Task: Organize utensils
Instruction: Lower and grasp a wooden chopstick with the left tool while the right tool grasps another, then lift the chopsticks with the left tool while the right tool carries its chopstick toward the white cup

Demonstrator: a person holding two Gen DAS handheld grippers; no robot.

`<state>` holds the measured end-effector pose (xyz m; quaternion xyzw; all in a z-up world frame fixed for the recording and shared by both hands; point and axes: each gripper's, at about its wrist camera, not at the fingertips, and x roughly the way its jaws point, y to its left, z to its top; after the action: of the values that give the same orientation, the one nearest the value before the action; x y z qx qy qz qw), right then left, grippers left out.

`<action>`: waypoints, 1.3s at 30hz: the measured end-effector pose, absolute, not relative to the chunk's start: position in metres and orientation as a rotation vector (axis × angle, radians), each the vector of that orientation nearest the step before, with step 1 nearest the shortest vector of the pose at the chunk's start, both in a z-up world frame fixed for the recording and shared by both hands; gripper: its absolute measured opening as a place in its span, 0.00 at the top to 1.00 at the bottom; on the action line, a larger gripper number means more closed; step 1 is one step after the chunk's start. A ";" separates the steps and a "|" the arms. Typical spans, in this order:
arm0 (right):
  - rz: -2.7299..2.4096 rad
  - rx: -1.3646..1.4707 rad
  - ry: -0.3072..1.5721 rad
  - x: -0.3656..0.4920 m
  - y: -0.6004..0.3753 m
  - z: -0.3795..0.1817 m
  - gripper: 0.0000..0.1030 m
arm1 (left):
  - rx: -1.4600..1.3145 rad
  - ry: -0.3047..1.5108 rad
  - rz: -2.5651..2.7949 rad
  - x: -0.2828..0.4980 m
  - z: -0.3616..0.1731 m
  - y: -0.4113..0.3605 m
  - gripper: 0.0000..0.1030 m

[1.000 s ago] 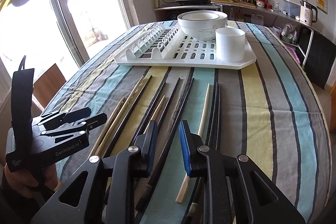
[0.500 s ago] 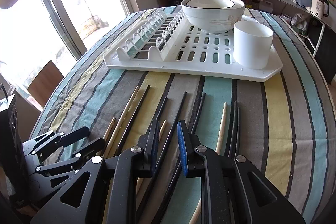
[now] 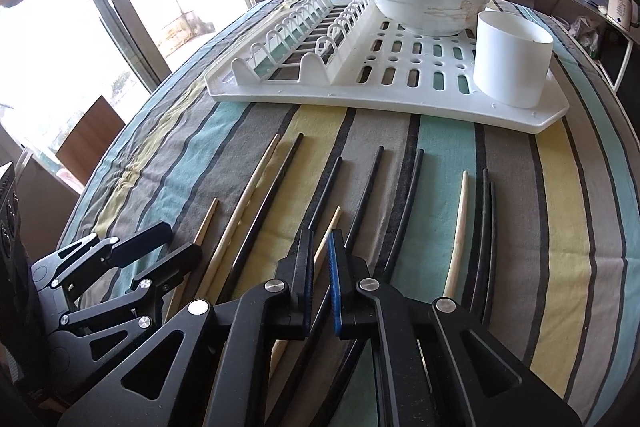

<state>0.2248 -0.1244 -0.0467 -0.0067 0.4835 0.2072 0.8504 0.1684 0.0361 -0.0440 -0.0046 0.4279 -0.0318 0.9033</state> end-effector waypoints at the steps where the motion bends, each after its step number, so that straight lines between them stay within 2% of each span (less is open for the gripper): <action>1: 0.434 -0.020 1.024 0.225 -0.123 -0.048 0.93 | -0.008 0.884 -0.065 0.168 -0.044 0.036 0.64; 9: 0.391 -0.083 1.038 0.226 -0.110 -0.053 0.93 | 0.031 0.889 -0.057 0.170 -0.044 0.031 0.64; 12: 0.383 -0.086 1.039 0.226 -0.110 -0.052 0.93 | 0.038 0.893 -0.071 0.172 -0.044 0.030 0.76; 14: 0.389 -0.077 1.039 0.225 -0.111 -0.052 0.94 | 0.026 0.899 -0.079 0.174 -0.043 0.031 0.89; 16: 0.398 -0.061 1.035 0.225 -0.113 -0.050 0.99 | 0.002 0.905 -0.094 0.175 -0.043 0.034 0.92; 22: 0.420 -0.049 1.012 0.222 -0.115 -0.041 1.00 | -0.076 0.932 -0.154 0.178 -0.042 0.042 0.94; 27: 0.410 -0.034 1.065 0.228 -0.116 -0.049 1.00 | -0.052 0.941 -0.154 0.179 -0.041 0.039 0.94; 30: 0.401 -0.036 1.070 0.230 -0.116 -0.052 0.91 | -0.033 0.948 -0.144 0.182 -0.041 0.036 0.94; 39: 0.366 -0.108 1.045 0.229 -0.104 -0.052 0.94 | 0.060 0.949 -0.127 0.189 -0.042 0.027 0.93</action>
<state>0.2290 -0.1041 -0.0522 -0.0510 0.4961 0.1738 0.8492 0.1893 0.0266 -0.0415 0.0289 0.4565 -0.0609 0.8872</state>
